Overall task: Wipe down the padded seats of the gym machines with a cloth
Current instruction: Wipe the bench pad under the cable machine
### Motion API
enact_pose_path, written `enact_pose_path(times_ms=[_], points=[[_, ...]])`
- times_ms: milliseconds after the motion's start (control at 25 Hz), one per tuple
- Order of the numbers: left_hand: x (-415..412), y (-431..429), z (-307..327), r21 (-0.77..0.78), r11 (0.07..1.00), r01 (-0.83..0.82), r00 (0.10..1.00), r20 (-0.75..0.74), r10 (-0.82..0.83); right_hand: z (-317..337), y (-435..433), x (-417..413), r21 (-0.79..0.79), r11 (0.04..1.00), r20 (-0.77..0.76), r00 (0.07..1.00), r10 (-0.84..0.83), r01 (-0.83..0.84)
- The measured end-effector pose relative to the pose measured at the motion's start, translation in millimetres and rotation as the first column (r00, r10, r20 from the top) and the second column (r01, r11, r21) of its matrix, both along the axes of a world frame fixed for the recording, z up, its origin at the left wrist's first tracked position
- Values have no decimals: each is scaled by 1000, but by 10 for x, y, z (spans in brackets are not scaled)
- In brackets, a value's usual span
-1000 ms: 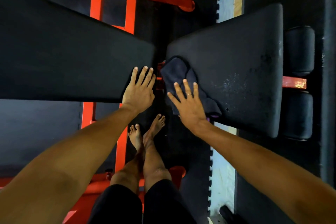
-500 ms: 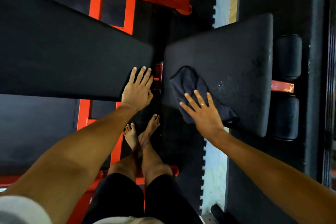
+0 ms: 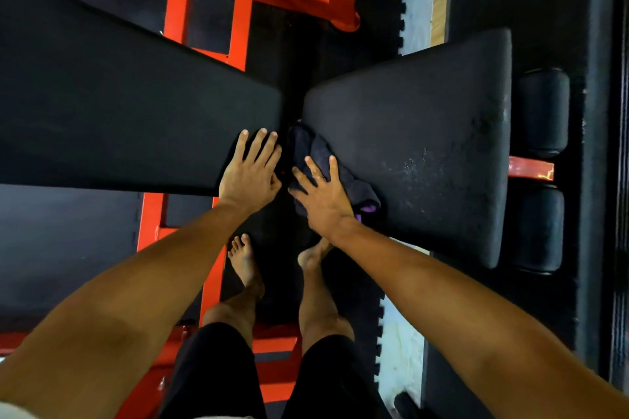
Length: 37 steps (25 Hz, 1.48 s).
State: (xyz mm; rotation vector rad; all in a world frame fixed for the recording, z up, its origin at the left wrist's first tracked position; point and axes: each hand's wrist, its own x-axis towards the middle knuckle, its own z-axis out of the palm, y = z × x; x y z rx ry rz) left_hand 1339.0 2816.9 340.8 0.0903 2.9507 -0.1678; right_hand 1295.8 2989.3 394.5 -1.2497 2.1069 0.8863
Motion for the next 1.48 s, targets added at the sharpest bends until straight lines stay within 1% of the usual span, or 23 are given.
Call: enact_pose_path(times_ms=[160, 320, 360, 440, 520, 600, 640, 680, 720, 760, 800, 840, 880, 920, 1000, 1080, 1160, 1280, 1360, 1480], points=[[18, 36, -7, 19, 1000, -2, 1000, -8, 2, 98, 89, -327, -112, 985, -29, 990, -136, 132], [-9, 16, 41, -35, 999, -14, 999, 47, 16, 449, 398, -799, -190, 943, -103, 950, -296, 273], [0, 11, 45, -39, 999, -16, 998, 55, 19, 527, 524, -792, -208, 938, -109, 946, -304, 278], [29, 29, 41, -31, 998, -49, 997, 54, 51, 618, 697, -584, -200, 952, -111, 960, -257, 232], [44, 110, 11, 50, 989, -137, 991, 11, 136, 569, 713, -283, -169, 967, -62, 977, -203, 191], [-11, 336, -60, 220, 945, -242, 968, -15, 251, 447, 636, -189, -157, 973, -8, 985, -175, 172], [-68, 488, -91, 331, 900, -285, 955, 13, 297, 404, 587, -258, -165, 971, 17, 985, -171, 171], [-135, 653, -119, 458, 828, -324, 940, 56, 337, 385, 546, -380, -175, 970, 38, 986, -165, 169], [-192, 817, -122, 584, 721, -373, 917, 113, 383, 401, 522, -529, -184, 968, 57, 985, -162, 170], [-238, 961, -105, 686, 583, -435, 879, 182, 442, 447, 518, -690, -192, 966, 62, 984, -165, 174], [-283, 1076, -71, 742, 454, -494, 829, 245, 502, 519, 551, -853, -203, 961, 50, 982, -181, 188], [-339, 1178, -30, 767, 360, -531, 782, 281, 556, 617, 627, -1001, -217, 954, 26, 978, -208, 209], [-402, 1270, 28, 774, 309, -553, 747, 295, 596, 727, 732, -1106, -233, 941, 12, 968, -251, 247], [-478, 1356, 102, 776, 291, -560, 731, 297, 614, 846, 856, -1148, -255, 922, 12, 954, -299, 292], [-666, 1512, 232, 798, 283, -532, 743, 279, 609, 1038, 1107, -1029, -304, 892, 10, 938, -348, 334], [-841, 1636, 285, 822, 298, -485, 775, 245, 583, 1107, 1287, -788, -317, 902, 0, 951, -310, 294], [-911, 1729, 236, 825, 328, -459, 790, 210, 576, 1054, 1297, -699, -273, 927, 13, 965, -263, 256], [-868, 1781, 122, 807, 381, -452, 786, 158, 598, 974, 1147, -919, -217, 950, 19, 974, -226, 224], [-866, 1806, 132, 810, 379, -448, 778, 144, 612, 967, 1110, -1126, -211, 954, -16, 976, -219, 211], [-889, 1841, 222, 820, 361, -444, 770, 143, 621, 1106, 1228, -1459, -265, 928, -88, 951, -295, 263]])
